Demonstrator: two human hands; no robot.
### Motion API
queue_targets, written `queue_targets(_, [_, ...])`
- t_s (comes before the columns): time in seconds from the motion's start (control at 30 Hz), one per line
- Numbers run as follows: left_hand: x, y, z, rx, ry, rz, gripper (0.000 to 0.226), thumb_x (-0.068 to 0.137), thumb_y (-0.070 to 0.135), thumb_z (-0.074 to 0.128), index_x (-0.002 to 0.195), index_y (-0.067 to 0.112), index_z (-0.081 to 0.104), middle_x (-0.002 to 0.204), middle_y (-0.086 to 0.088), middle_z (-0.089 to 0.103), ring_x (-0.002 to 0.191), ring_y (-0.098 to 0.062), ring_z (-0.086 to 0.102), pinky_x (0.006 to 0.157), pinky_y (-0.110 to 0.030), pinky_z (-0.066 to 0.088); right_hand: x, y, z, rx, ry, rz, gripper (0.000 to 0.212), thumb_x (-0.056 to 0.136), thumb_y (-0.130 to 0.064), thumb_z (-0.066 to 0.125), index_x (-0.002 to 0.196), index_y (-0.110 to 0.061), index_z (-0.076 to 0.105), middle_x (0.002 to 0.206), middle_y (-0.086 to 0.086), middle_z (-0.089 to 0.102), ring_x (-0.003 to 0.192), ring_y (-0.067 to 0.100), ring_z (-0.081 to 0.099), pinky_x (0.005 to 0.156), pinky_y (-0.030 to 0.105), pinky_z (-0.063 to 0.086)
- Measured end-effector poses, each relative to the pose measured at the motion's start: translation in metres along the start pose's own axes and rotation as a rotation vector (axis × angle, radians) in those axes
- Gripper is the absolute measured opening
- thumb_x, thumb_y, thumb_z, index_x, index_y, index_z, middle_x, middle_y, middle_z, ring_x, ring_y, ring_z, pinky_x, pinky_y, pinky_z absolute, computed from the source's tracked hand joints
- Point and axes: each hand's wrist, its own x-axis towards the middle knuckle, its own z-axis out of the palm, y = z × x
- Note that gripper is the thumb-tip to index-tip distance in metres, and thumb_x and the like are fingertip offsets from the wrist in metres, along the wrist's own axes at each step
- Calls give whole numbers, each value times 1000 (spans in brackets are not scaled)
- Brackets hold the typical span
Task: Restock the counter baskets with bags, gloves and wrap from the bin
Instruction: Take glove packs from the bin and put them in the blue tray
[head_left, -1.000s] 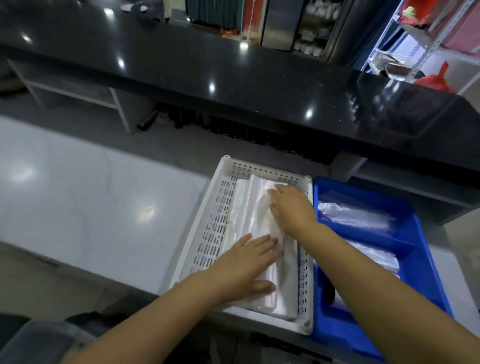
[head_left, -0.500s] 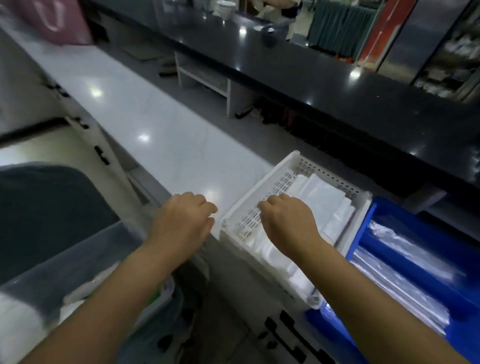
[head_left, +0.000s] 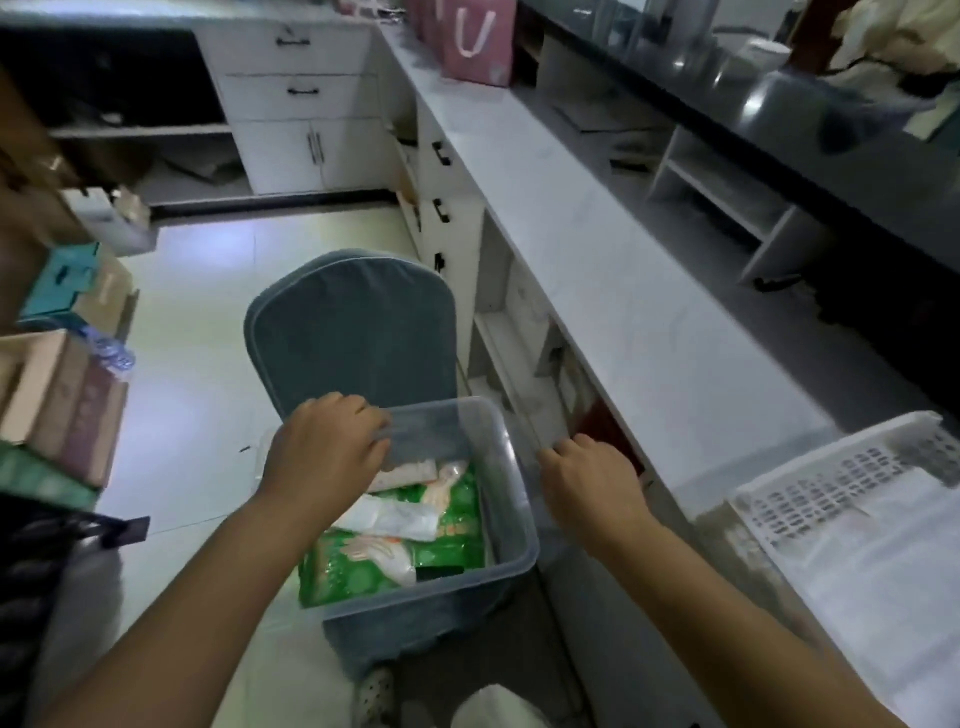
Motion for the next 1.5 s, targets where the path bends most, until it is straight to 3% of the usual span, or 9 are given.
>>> queue_targets(0.1, [-15, -67, 11, 7, -84, -136, 6, 70, 10, 73, 76, 8, 71, 74, -10, 68, 69, -33, 61, 57, -39, 50, 30, -44, 17, 59, -47, -28, 8, 70, -17, 70, 73, -14, 64, 64, 4, 63, 55, 26, 59, 44, 31, 45])
queue_targets(0.2, [-27, -125, 32, -34, -140, -240, 13, 79, 18, 66, 89, 15, 73, 85, -6, 71, 80, -28, 61, 64, -36, 49, 57, -78, 38, 109, -98, -16, 20, 54, -9, 80, 56, -13, 60, 50, 4, 59, 40, 25, 55, 32, 27, 38])
queue_targets(0.3, [-36, -164, 53, -68, -194, -298, 21, 84, 24, 60, 103, 22, 70, 96, -2, 70, 90, -24, 60, 69, -32, 46, 73, -95, 68, 152, -188, 25, 5, 79, -12, 60, 77, -9, 64, 71, 9, 66, 59, 31, 62, 47, 32, 45])
queue_targets(0.37, [-40, -180, 67, -97, -239, -319, 23, 86, 27, 58, 106, 24, 68, 99, 1, 69, 93, -21, 60, 71, -31, 45, 76, -101, 90, 217, -246, 88, 15, 87, -15, 49, 87, -10, 64, 82, 10, 68, 70, 32, 64, 54, 34, 44])
queue_targets(0.7, [-44, -202, 146, -179, -508, -327, 23, 87, 24, 56, 105, 17, 67, 100, -5, 68, 90, -24, 61, 73, -34, 50, 113, -108, 204, 403, -560, 301, 19, 93, -16, 45, 97, -14, 64, 92, 8, 71, 78, 25, 63, 59, 23, 35])
queue_targets(0.97, [-29, -204, 211, -195, -636, -368, 17, 81, 16, 65, 97, 11, 70, 89, -9, 70, 84, -30, 64, 68, -38, 52, 154, -114, 315, 551, -857, 578, 28, 95, -10, 45, 120, 0, 48, 121, 22, 60, 111, 35, 58, 88, 39, 47])
queue_targets(1.1, [-14, -198, 238, -197, -612, -335, 14, 74, 12, 70, 88, 11, 73, 78, -9, 71, 70, -31, 65, 59, -35, 52, 163, -121, 353, 770, -875, 800, 30, 93, -8, 49, 117, 11, 52, 123, 30, 57, 114, 39, 54, 94, 38, 42])
queue_targets(1.27, [-6, -189, 255, -238, -648, -374, 22, 78, 16, 69, 99, 14, 71, 90, -8, 71, 80, -28, 64, 66, -34, 50, 165, -121, 367, 992, -718, 1121, 35, 84, -11, 65, 111, 11, 60, 110, 28, 65, 100, 36, 62, 74, 31, 45])
queue_targets(1.5, [18, -175, 250, -235, -635, -303, 24, 85, 23, 58, 108, 20, 66, 101, -4, 68, 92, -24, 59, 71, -31, 45, 175, -101, 304, 1059, -432, 867, 14, 83, -5, 60, 89, -16, 64, 87, 6, 68, 80, 26, 65, 68, 32, 53])
